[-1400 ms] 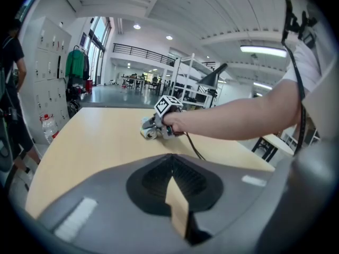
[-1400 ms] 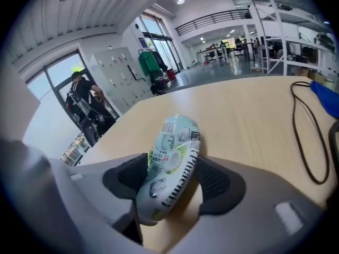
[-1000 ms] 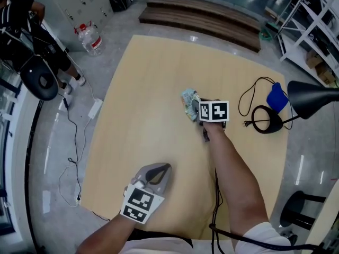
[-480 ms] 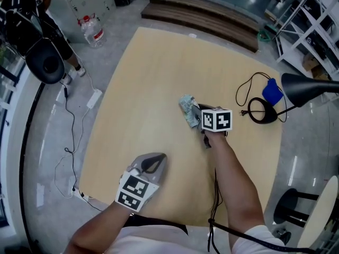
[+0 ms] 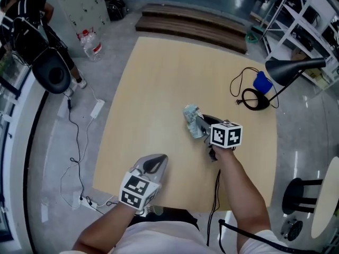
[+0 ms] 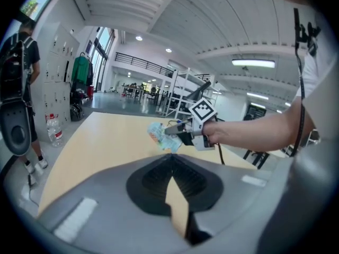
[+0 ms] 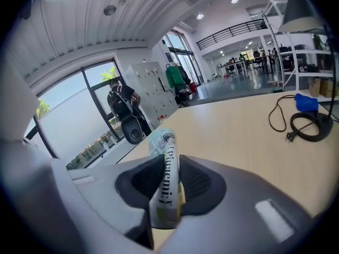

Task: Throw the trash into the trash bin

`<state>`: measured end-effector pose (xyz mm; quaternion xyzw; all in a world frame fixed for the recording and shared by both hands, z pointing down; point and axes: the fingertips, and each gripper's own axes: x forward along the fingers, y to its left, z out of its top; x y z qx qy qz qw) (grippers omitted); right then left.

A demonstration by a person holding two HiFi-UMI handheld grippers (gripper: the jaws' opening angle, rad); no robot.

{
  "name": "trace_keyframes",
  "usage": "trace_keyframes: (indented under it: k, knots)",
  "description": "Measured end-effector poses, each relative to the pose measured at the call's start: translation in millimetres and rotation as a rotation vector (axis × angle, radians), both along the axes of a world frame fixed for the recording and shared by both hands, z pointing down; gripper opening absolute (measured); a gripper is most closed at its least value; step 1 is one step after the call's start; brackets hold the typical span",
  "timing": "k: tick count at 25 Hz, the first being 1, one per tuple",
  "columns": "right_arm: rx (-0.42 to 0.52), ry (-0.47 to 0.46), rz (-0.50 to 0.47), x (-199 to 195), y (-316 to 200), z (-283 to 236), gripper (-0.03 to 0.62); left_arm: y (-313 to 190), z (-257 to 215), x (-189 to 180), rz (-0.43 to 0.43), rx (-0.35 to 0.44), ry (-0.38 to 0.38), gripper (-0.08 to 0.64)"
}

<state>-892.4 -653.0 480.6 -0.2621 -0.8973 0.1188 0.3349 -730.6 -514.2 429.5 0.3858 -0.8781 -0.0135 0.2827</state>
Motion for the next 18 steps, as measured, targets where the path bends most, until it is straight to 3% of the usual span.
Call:
trace_keyframes:
  k: [8,18]
  knots:
    - [-0.073,-0.116,0.043,93.9,27.0,-75.8,0.092,43.0,-34.4,45.8,-0.010,0.091,-0.065,0.005]
    - [-0.093,-0.210,-0.005,223.0,92.6,-129.0,0.092,91.1,-79.0,108.8,-0.016,0.187,-0.138,0.005]
